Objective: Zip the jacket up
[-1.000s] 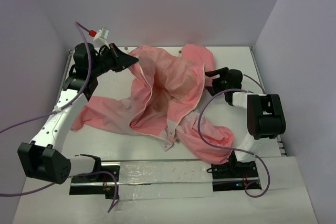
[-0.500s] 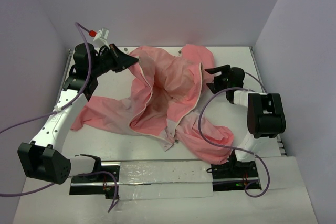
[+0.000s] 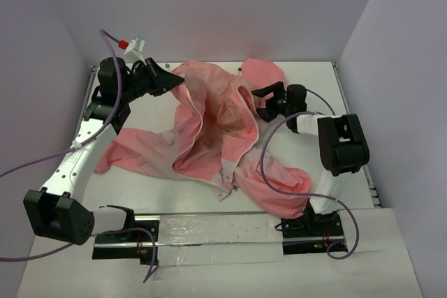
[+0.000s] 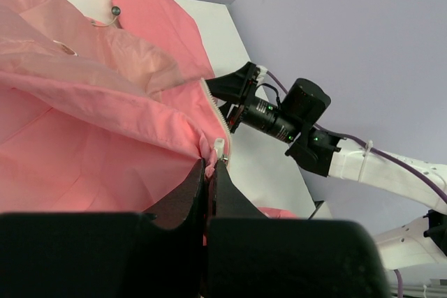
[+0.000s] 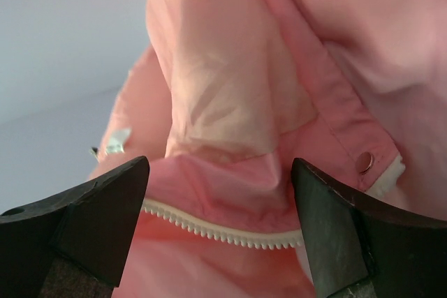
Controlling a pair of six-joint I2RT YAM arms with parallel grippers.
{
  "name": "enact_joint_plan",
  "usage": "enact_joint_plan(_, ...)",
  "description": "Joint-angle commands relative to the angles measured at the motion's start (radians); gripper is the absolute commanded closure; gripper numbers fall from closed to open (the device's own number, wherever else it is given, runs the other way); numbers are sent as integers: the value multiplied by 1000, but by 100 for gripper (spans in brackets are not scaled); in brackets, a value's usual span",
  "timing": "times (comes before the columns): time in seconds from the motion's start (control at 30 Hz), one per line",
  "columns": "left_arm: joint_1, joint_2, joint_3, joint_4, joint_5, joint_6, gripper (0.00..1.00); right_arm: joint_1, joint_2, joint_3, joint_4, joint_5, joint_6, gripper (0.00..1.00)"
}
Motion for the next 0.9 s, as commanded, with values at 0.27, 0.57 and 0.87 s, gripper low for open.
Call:
enact_joint_plan(0.27, 3, -35, 7, 61, 35, -6, 100, 5, -71, -16, -25, 33, -43, 10)
enact_joint_plan(0.57, 3, -52, 10, 37, 17, 13, 100, -2, -259, -84, -173, 284, -174, 10)
enact_joint_plan(0.87, 3, -51, 7, 46, 23, 10, 100, -21, -322, -79, -245, 280, -156, 11)
